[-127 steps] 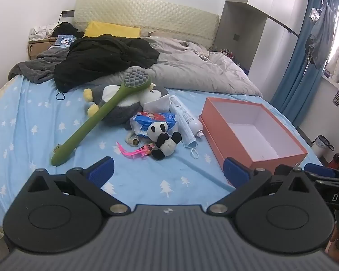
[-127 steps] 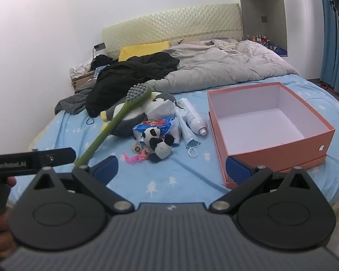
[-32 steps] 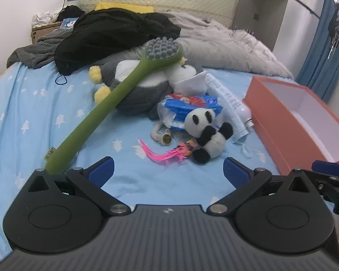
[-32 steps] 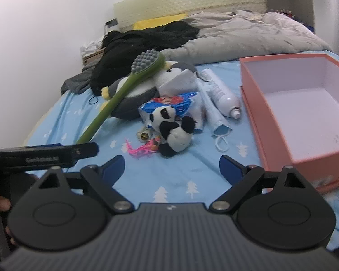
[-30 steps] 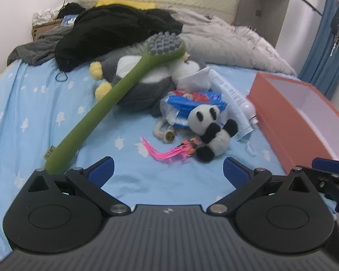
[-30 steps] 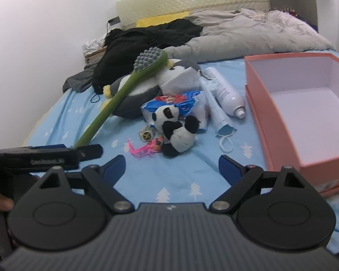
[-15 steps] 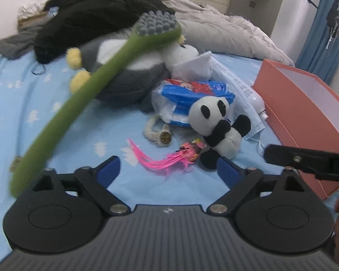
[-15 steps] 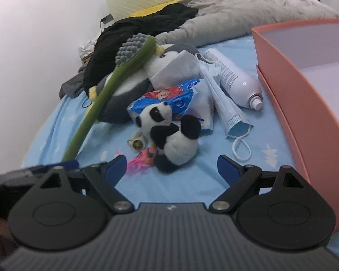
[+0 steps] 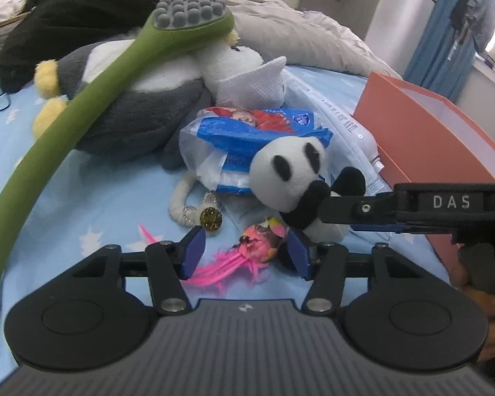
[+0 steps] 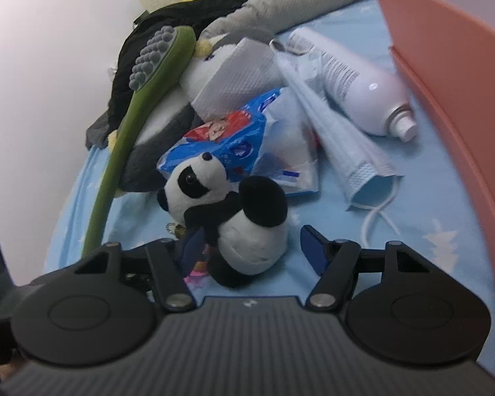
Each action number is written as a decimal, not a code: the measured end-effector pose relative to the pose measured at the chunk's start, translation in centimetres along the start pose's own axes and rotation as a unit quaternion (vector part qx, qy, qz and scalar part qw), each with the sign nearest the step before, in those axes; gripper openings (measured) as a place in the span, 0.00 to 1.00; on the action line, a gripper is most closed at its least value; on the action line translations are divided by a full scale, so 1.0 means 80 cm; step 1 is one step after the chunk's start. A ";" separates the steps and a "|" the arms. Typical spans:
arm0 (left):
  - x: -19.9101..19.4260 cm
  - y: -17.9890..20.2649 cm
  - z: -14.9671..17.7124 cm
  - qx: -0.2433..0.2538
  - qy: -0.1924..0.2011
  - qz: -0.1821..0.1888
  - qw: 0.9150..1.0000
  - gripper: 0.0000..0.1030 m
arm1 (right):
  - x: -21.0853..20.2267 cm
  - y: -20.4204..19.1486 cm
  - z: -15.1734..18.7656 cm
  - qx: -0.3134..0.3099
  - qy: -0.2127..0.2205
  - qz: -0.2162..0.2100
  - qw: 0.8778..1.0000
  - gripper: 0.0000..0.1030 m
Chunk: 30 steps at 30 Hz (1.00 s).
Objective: Organize soft objects
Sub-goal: 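Grasp the pink tasseled keychain with the left tool while the right tool grasps the panda plush, then carry the pink keychain and panda plush with both tools into the pink box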
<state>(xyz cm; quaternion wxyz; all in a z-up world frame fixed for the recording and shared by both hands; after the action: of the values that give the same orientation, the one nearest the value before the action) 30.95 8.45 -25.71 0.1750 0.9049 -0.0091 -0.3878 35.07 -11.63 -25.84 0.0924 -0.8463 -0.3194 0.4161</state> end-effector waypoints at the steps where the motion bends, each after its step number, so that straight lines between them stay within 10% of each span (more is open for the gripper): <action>1: 0.003 -0.002 -0.001 0.002 -0.003 0.004 1.000 0.57 | 0.004 0.001 -0.001 0.004 -0.002 -0.007 1.000 0.65; 12: 0.028 -0.006 0.001 -0.014 -0.037 0.039 0.998 0.34 | 0.022 0.009 0.003 0.035 -0.017 -0.051 0.998 0.49; 30: -0.045 0.017 0.042 -0.021 -0.002 -0.024 0.999 0.32 | -0.041 -0.006 0.024 0.002 -0.008 0.002 1.000 0.44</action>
<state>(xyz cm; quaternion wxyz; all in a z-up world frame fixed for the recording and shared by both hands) 26.25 6.71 -24.90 0.1843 0.9001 0.0206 -0.3942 31.91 -13.51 -24.79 0.0901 -0.8436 -0.3174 0.4237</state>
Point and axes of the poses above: each gripper's, at about its wrist camera, not at the fingertips, and x roughly the way its jaws point, y to its right, z to its underside, the point moved 5 cm from there along x, roughly the way its jaws point, and after that the axes turned 11 degrees about -x, right-handed, at the moved point
